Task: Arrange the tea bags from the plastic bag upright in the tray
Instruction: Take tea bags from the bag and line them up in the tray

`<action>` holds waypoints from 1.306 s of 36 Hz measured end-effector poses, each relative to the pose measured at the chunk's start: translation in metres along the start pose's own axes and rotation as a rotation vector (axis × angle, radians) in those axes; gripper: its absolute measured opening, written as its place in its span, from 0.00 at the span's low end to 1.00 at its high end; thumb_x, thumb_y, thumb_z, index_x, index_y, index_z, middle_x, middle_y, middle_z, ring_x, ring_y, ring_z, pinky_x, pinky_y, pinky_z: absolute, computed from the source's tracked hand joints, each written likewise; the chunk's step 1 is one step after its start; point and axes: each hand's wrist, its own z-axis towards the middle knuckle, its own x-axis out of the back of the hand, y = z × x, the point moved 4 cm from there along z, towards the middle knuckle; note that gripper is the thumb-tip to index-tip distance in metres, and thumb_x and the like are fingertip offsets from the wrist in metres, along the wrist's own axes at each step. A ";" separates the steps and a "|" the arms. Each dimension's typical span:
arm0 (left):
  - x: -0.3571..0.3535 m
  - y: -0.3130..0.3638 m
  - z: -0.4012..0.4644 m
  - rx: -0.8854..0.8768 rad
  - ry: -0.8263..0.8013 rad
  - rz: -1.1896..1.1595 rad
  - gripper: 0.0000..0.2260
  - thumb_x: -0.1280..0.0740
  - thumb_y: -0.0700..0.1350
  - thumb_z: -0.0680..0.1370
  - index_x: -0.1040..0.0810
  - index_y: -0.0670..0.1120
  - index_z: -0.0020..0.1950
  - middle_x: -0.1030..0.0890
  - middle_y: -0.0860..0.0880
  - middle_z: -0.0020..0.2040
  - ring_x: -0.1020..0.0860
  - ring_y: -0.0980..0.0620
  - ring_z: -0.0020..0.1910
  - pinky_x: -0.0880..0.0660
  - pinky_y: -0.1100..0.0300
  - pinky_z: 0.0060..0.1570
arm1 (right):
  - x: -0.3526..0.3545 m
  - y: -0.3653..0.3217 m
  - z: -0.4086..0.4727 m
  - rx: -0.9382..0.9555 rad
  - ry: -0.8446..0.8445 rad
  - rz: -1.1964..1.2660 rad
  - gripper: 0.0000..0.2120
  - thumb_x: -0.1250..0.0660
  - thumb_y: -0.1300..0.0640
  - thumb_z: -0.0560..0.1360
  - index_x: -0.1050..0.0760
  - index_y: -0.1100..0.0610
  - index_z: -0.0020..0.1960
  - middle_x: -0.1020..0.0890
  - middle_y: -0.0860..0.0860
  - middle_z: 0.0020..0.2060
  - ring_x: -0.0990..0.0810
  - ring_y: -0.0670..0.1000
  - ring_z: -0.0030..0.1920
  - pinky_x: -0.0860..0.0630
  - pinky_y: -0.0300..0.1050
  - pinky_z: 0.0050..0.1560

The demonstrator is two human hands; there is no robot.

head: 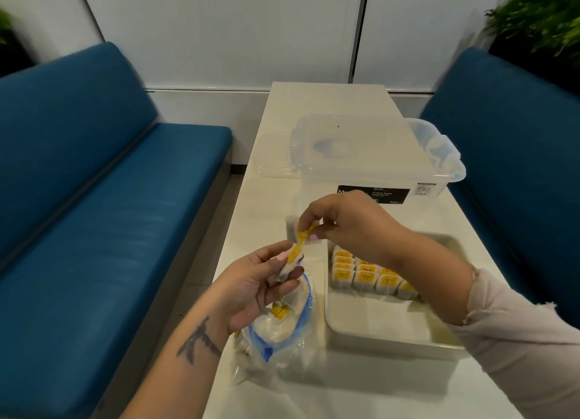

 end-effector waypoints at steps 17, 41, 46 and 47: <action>-0.014 0.010 0.014 -0.317 0.159 0.820 0.18 0.44 0.34 0.80 0.24 0.58 0.50 0.19 0.51 0.51 0.22 0.56 0.47 0.27 0.66 0.43 | 0.013 0.010 -0.002 -0.047 -0.190 0.160 0.21 0.38 0.64 0.78 0.29 0.41 0.62 0.24 0.42 0.45 0.24 0.42 0.47 0.28 0.32 0.48; -0.026 -0.005 0.021 -0.437 0.167 0.981 0.04 0.34 0.49 0.78 0.19 0.55 0.47 0.18 0.53 0.47 0.23 0.60 0.42 0.28 0.66 0.39 | 0.013 0.045 -0.011 -0.280 -0.099 0.140 0.03 0.29 0.58 0.73 0.21 0.50 0.44 0.17 0.48 0.41 0.21 0.45 0.42 0.23 0.42 0.48; -0.015 -0.010 0.025 -0.333 0.208 0.901 0.10 0.40 0.44 0.80 0.24 0.56 0.58 0.22 0.55 0.54 0.24 0.57 0.43 0.27 0.63 0.39 | 0.009 0.058 -0.019 -0.302 -0.097 0.022 0.02 0.29 0.56 0.73 0.20 0.50 0.45 0.17 0.48 0.41 0.21 0.47 0.43 0.25 0.42 0.46; -0.013 -0.011 0.026 -0.312 0.208 0.873 0.12 0.42 0.43 0.81 0.25 0.56 0.58 0.23 0.55 0.55 0.23 0.55 0.46 0.27 0.63 0.40 | 0.007 0.062 -0.021 -0.307 -0.100 -0.007 0.02 0.29 0.56 0.73 0.19 0.50 0.45 0.18 0.47 0.40 0.21 0.47 0.42 0.26 0.41 0.44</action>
